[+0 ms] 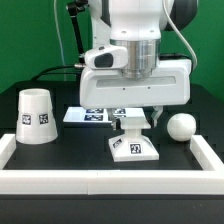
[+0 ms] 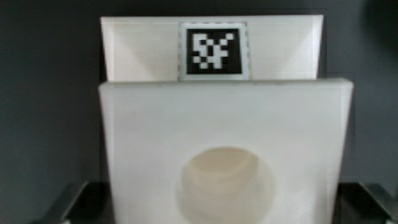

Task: Assemble lamp

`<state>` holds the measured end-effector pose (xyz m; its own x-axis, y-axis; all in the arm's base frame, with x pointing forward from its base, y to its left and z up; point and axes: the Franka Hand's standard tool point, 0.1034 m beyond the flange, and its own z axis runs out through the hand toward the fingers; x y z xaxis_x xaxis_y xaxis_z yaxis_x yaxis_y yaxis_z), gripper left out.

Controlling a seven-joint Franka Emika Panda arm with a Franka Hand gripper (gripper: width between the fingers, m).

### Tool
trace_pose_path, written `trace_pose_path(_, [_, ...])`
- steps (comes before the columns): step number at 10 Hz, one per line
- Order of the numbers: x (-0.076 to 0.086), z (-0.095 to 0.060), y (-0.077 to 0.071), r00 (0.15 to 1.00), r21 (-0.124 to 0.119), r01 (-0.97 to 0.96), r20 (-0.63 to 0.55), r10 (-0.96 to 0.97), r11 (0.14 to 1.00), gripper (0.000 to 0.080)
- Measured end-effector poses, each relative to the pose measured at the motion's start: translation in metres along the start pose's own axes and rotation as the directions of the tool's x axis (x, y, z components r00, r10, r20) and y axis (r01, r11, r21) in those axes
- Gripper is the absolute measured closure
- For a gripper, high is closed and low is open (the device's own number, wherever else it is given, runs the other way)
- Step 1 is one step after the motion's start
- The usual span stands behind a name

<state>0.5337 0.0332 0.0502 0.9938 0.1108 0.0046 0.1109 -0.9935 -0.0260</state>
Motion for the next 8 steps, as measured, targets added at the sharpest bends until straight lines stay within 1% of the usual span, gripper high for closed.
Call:
trace_pose_path(2, [0.025,0.000,-0.015,1.000,0.002,-0.001,-0.026,0.001,1.000,0.0263])
trace_pose_path(3, [0.032,0.000,-0.021,0.999,0.003,0.003,-0.033,-0.003,1.000,0.0263])
trace_pose_path(6, [0.056,0.000,-0.031,0.998,0.005,0.006,-0.061,-0.006,1.000,0.0263])
trace_pose_path(8, [0.072,0.001,-0.048,0.997,0.011,-0.023,-0.078,0.023,1.000,0.0263])
